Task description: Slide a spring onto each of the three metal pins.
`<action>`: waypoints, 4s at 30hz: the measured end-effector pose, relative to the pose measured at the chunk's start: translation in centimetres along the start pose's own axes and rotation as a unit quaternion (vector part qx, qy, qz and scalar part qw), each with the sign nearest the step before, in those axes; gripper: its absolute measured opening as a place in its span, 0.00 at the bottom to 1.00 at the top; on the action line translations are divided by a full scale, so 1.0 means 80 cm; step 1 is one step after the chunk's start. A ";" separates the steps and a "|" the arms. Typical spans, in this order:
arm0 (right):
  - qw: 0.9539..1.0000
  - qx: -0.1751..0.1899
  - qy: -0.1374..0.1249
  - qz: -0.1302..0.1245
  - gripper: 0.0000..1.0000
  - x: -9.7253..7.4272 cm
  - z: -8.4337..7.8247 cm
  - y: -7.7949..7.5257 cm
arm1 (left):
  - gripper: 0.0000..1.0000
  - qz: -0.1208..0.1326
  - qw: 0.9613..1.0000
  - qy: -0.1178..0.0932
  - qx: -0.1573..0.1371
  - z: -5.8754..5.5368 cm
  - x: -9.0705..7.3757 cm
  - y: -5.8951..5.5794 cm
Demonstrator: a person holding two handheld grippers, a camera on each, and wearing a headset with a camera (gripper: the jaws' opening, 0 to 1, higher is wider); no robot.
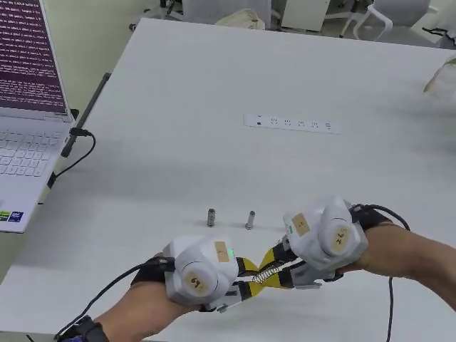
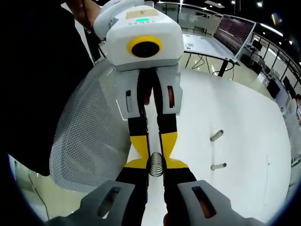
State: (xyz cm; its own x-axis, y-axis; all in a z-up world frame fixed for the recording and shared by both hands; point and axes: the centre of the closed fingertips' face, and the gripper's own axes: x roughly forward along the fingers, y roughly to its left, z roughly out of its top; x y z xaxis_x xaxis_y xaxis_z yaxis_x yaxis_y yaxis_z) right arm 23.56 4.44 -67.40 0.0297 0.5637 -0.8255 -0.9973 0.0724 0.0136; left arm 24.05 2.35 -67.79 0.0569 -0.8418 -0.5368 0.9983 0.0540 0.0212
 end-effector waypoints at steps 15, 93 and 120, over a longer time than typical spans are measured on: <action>1.000 0.022 -0.002 -0.014 0.08 -0.004 -0.010 -0.007 | 0.13 0.017 0.999 0.002 -0.029 -0.012 -0.009 0.008; 0.993 0.036 0.092 -0.070 0.08 0.004 -0.054 -0.162 | 0.50 0.207 0.961 -0.015 -0.182 -0.107 -0.166 0.088; 0.991 0.015 0.124 -0.052 0.09 0.027 -0.057 -0.195 | 0.49 0.234 0.951 -0.011 -0.204 -0.124 -0.192 0.089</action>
State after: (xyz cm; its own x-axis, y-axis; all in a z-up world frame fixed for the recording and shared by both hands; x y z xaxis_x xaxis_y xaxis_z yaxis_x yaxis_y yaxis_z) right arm 38.91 0.79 -71.98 0.1107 0.3325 -0.9366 -0.9873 0.1452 -0.0651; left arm 30.18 20.97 -67.77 0.4980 -0.6856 -0.5309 0.7768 0.6248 -0.0782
